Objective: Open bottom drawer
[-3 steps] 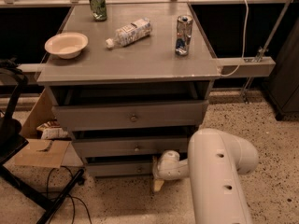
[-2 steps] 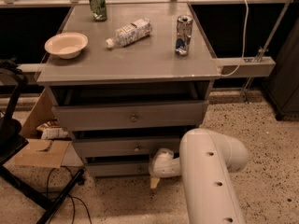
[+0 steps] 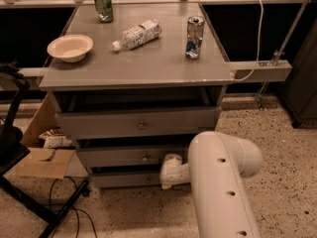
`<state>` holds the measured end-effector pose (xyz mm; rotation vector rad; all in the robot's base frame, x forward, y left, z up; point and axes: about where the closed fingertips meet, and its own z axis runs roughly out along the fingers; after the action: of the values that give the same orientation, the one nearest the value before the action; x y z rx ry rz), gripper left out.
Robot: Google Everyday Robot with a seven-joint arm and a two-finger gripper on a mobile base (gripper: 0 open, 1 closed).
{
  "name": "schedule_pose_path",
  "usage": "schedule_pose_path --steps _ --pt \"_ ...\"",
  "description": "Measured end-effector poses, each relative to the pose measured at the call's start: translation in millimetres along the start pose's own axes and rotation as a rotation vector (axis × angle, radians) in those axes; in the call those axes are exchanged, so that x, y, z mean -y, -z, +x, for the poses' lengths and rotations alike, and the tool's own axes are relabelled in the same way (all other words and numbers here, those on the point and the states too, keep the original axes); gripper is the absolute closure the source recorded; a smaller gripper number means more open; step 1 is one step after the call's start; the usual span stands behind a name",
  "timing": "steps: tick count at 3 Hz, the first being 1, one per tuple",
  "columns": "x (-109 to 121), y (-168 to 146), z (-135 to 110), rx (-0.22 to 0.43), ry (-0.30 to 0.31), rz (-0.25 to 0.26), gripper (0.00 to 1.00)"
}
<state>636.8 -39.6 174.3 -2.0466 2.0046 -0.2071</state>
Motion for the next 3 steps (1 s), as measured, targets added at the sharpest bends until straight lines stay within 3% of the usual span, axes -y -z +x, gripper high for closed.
schedule_pose_path --steps 1,2,3 --pt "-43.5 5.8 38.9 -0.117 -0.006 -0.106 0.69" --pt "-41.3 12.4 35.9 -0.117 -0.006 -0.106 0.94" --pt "-40.1 15.8 34.4 -0.117 -0.006 -0.106 1.0"
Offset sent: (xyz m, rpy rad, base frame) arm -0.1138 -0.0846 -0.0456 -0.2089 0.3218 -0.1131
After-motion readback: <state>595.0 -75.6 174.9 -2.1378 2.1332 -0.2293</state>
